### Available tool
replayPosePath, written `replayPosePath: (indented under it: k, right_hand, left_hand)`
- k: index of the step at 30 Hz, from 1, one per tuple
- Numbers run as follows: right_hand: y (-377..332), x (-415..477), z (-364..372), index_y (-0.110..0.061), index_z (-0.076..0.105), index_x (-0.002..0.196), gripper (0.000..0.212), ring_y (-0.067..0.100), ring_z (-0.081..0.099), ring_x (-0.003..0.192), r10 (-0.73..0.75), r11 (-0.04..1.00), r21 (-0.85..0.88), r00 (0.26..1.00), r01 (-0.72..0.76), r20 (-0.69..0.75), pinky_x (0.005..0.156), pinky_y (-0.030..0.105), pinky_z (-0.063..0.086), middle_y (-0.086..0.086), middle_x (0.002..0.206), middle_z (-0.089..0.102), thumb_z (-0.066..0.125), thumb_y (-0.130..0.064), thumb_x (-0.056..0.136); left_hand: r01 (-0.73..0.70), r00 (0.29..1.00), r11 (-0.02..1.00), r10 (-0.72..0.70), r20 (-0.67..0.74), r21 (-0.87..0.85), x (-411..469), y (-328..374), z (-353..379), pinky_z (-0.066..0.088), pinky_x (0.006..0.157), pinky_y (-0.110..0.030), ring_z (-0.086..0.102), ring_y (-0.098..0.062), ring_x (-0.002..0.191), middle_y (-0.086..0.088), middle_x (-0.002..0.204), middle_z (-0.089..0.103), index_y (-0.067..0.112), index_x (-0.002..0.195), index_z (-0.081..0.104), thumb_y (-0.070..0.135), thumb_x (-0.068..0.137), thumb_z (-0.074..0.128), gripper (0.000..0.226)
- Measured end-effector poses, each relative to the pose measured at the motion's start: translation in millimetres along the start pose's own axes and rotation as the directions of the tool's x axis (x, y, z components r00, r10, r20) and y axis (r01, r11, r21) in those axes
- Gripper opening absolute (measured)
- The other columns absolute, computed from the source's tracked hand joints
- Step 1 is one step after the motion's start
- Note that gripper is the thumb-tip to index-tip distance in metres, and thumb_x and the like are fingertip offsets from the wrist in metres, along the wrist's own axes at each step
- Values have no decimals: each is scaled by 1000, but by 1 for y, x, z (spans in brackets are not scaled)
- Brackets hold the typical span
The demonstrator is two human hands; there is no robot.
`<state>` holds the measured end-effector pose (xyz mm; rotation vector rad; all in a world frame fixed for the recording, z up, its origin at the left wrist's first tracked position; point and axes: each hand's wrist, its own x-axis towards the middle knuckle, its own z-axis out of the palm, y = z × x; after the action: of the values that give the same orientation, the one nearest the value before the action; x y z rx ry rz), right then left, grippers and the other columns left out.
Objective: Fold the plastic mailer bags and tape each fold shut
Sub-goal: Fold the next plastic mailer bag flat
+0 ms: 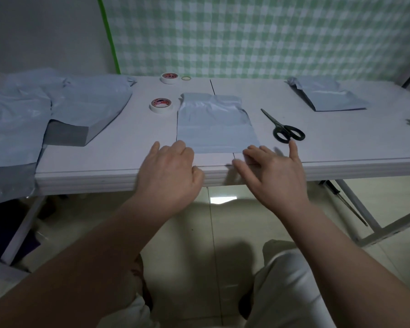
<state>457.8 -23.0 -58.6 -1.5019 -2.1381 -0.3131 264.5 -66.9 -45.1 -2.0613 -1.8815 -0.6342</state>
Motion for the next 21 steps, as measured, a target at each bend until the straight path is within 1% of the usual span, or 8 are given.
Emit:
replayPosePath:
  k: [3, 5, 8, 11, 13, 15, 17, 21]
  right_hand:
    - [-5, 23, -4, -13, 55, 62, 45, 26, 54, 57, 74, 989, -130, 996, -67, 51, 118, 41, 10, 2, 53, 53, 39, -39, 95]
    - [-10, 42, -5, -13, 47, 65, 36, 26, 49, 58, 58, 973, -230, 992, -31, 111, 118, 41, 5, 1, 53, 44, 40, -30, 95]
    - [-21, 65, 4, -17, 54, 78, 16, 26, 59, 76, -54, 976, -199, 982, 90, 180, 116, 45, 3, 1, 69, 56, 43, -16, 90]
    - [-30, 74, 19, -18, 56, 106, 23, 21, 53, 107, -204, 972, -48, 932, 228, 298, 114, 47, 6, -1, 104, 62, 35, -19, 96]
    - [-28, 75, 23, -16, 46, 128, 35, 21, 44, 123, -223, 973, 28, 901, 230, 372, 114, 47, 8, 1, 128, 53, 27, -25, 100]
    - [-23, 74, 25, -15, 35, 138, 42, 19, 33, 135, -207, 978, 75, 879, 194, 428, 114, 47, 8, 1, 148, 37, 23, -29, 101]
    - [-17, 74, 28, -15, 35, 134, 41, 17, 32, 135, -179, 984, 88, 872, 155, 455, 113, 49, 10, 1, 147, 35, 22, -34, 100]
    - [-7, 77, 29, -14, 32, 137, 56, 19, 27, 139, -79, 997, 38, 860, 69, 504, 115, 51, 4, 2, 150, 31, 21, -50, 96]
  left_hand:
    - [-5, 994, 997, -3, 107, 72, 19, -2, -10, 22, 68, -31, 38, -22, 71, -4, 77, 47, 14, 72, 48, 23, 96, 33, 29]
    - [-33, 981, 987, 2, 194, 158, 39, -3, -13, 20, 69, -29, 41, -24, 80, -8, 91, 56, 18, 78, 45, 25, 100, 34, 25]
    - [-106, 959, 971, 43, 282, 213, 60, -3, -7, 31, 84, -34, 50, -28, 98, -7, 104, 56, 15, 95, 59, 29, 98, 40, 23]
    - [-155, 940, 981, 108, 324, 120, 71, -6, 4, 19, 109, -43, 46, -23, 119, -1, 123, 51, 20, 121, 54, 27, 96, 42, 29]
    - [-155, 889, 988, 126, 440, 31, 73, -9, 9, 10, 114, -48, 32, -18, 135, 1, 145, 38, 21, 139, 37, 23, 99, 33, 40]
    - [-128, 828, 992, 111, 549, -8, 71, -16, 12, 6, 116, -51, 17, -16, 144, 2, 158, 16, 20, 149, 17, 26, 102, 22, 47]
    - [-89, 790, 996, 75, 608, -7, 71, -24, 13, 4, 116, -52, 6, -13, 146, 4, 160, 0, 20, 151, 5, 35, 103, 17, 52]
    - [-46, 746, 999, 21, 666, 20, 74, -31, 11, -1, 116, -52, -6, -10, 146, 6, 159, -12, 21, 151, -4, 49, 100, 16, 62]
